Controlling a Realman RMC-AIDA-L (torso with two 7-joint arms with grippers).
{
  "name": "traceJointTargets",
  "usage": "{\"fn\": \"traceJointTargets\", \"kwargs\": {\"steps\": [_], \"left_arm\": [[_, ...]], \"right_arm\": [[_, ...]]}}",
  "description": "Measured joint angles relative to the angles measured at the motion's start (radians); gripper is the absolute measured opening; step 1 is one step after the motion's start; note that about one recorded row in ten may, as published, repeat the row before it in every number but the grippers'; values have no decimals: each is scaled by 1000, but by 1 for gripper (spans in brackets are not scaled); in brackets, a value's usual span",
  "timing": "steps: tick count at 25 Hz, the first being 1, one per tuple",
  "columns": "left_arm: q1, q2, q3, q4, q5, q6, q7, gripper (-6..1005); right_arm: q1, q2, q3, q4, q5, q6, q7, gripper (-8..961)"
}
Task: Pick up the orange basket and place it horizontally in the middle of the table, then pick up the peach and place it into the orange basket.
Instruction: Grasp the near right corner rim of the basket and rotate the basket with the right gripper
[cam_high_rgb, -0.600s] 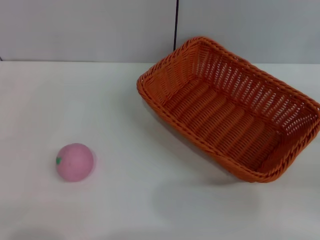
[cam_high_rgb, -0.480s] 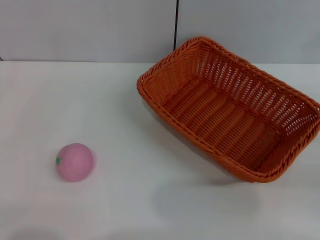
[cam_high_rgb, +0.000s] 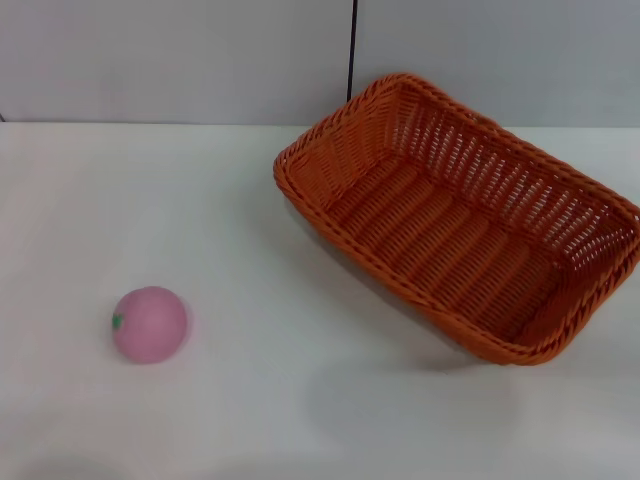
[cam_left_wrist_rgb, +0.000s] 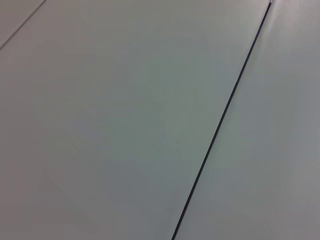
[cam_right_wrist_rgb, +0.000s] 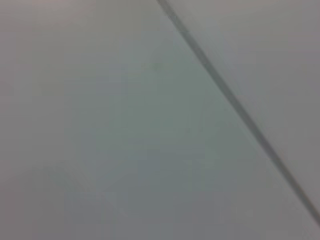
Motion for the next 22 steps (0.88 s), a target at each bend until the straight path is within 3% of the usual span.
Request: {"fn": "traceJointTargets", "kwargs": {"steps": [5,6,9,10,11,12,16,20,21,22], "left_arm": [[0,0,0,0,0,0,0,809],[1,0,0,0,0,0,0,809],[1,0,0,-1,0,1,0,809],[1,0,0,-1,0,1,0,809],[1,0,0,-2,0,1,0,809],[1,0,0,-2,0,1,0,809],[1,0,0,-2,0,1,0,809],[-5,0,0,-2,0,10,0,808],[-5,0,0,-2,0,10,0,807],[-5,0,0,-2,0,10,0,806]], "right_arm": [[1,-1,0,-150,-141,-44,126,406],[9,-2,1,-235,-214,-47,220,406],[23,-6,0,-332,-307,-47,339,406],[35,-11,-1,-394,-370,-48,420,449],[58,-24,-5,-508,-480,-56,565,492],[58,-24,-5,-508,-480,-56,565,535],[119,-56,-35,-734,-700,-96,837,672],[226,-94,-47,-887,-949,-170,1038,671],[288,-113,-48,-913,-1073,-204,1083,671],[288,-113,-48,-913,-1073,-204,1083,671]]}}
